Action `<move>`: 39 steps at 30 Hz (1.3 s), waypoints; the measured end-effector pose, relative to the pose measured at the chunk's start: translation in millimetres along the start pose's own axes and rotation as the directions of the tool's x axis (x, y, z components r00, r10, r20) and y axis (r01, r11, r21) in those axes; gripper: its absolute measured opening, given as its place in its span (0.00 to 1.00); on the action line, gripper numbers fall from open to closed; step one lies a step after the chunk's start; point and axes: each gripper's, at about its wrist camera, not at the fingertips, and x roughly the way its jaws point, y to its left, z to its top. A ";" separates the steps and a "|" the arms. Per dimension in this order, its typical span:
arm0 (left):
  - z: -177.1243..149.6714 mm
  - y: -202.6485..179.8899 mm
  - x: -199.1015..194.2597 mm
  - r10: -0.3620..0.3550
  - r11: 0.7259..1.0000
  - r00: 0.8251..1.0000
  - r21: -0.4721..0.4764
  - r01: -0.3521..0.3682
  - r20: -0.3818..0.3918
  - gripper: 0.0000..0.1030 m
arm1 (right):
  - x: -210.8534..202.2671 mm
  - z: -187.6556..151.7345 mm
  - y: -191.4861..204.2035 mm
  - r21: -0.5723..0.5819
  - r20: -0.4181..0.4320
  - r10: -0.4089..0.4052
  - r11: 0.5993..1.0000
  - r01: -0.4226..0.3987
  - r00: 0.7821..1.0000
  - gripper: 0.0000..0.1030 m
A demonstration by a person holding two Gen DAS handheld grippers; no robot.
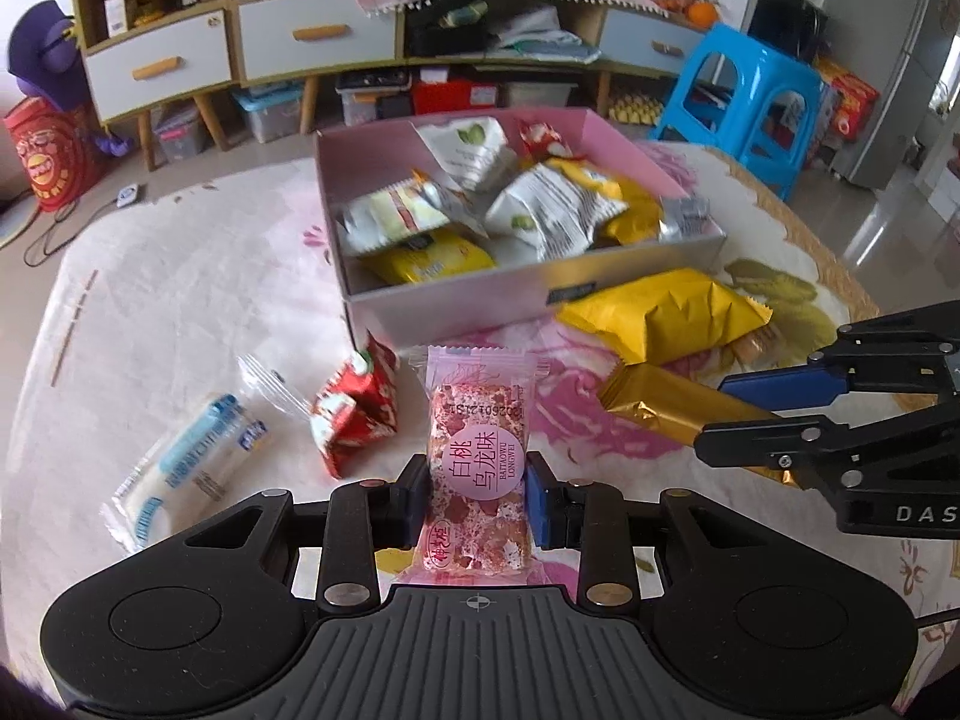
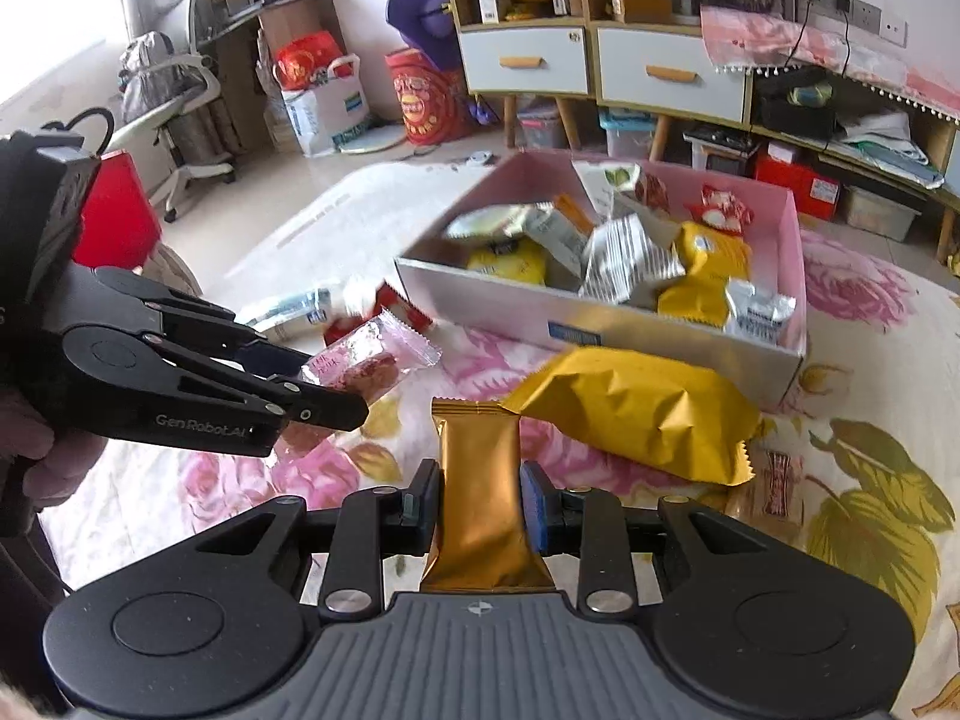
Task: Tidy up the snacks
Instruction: 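Carry both held bars over the pink box, then lower both bars into the pink box and open both grippers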
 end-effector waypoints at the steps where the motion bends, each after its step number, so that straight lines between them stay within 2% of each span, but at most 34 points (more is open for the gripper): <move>1: 1.3 1.7 -2.0 0.001 1.000 1.000 -0.005 -0.001 0.005 0.29 | -2.1 2.2 -0.1 0.008 0.009 0.005 1.000 -0.005 1.000 0.20; 11: 19.0 16.7 -12.5 0.035 0.998 0.997 -0.062 -0.031 0.066 0.29 | -10.3 28.0 5.1 0.062 0.103 0.026 0.998 -0.032 0.994 0.20; 20: 51.4 19.9 7.2 0.085 0.987 0.987 -0.144 -0.065 0.133 0.29 | 1.7 55.8 -13.6 0.172 0.183 -0.092 0.983 0.060 0.979 0.20; 25: 68.0 16.6 19.7 0.090 0.979 0.982 -0.193 -0.057 0.167 0.29 | 8.8 66.0 -42.3 0.286 0.212 -0.168 0.953 0.103 0.963 0.20; 30: 90.9 19.1 32.3 0.112 0.979 0.974 -0.191 -0.074 0.196 0.29 | 16.1 69.9 -66.8 0.353 0.221 -0.228 0.925 0.141 0.948 0.20; 39: 119.5 33.9 80.7 0.170 0.972 0.972 -0.188 -0.140 0.159 0.29 | 40.0 68.3 -103.3 0.423 0.182 -0.278 0.888 0.181 0.943 0.20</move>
